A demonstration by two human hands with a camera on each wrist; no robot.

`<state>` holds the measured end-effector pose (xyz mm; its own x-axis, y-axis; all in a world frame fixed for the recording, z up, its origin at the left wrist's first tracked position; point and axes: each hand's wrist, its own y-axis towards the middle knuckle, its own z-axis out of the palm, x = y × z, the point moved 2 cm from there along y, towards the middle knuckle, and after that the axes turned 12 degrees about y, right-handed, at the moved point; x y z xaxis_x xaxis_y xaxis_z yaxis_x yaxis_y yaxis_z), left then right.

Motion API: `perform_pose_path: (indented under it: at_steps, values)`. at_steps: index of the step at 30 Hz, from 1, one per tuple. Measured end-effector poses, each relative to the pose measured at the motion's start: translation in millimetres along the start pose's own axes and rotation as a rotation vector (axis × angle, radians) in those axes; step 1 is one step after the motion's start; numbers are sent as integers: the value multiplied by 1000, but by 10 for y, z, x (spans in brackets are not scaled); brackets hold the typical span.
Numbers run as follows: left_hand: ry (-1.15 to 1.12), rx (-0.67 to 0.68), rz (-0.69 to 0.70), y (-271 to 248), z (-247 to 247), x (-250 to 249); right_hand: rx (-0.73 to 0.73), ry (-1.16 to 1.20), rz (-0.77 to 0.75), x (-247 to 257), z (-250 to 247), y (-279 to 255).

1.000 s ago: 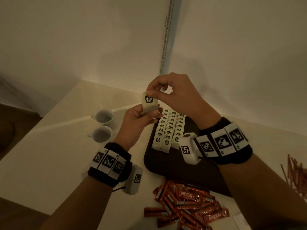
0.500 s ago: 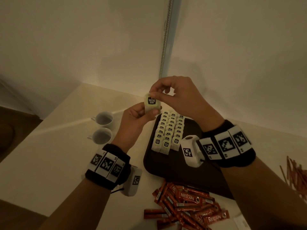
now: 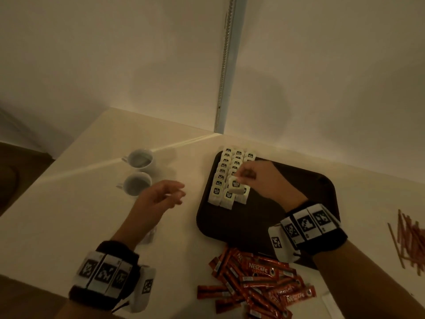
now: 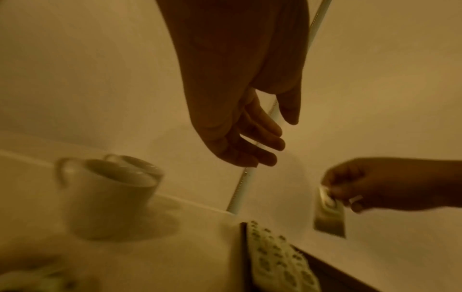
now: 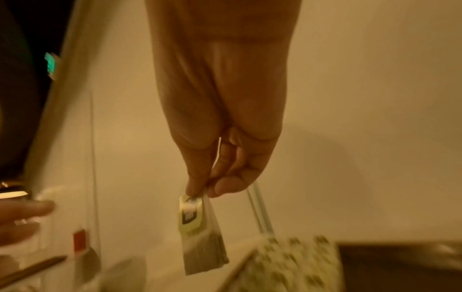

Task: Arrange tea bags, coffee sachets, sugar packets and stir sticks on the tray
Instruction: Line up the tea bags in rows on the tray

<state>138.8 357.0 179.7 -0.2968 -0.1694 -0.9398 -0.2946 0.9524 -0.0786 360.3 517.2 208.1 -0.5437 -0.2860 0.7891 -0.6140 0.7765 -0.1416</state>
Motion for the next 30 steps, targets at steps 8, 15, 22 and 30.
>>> perform_pose_path:
  at_steps: [8,15,22,30]
  values:
    - [89,-107,-272,-648,-395,755,133,32,345,-985,393,11]
    - [76,-155,-431,-1030,-583,1052,-74,51,355,-1129,421,139]
    - [101,-162,-481,-1095,-628,1126,-146,41,342,-1146,451,195]
    - [133,-138,-507,-1243,-614,1153,-22,84,-26,-287,988,222]
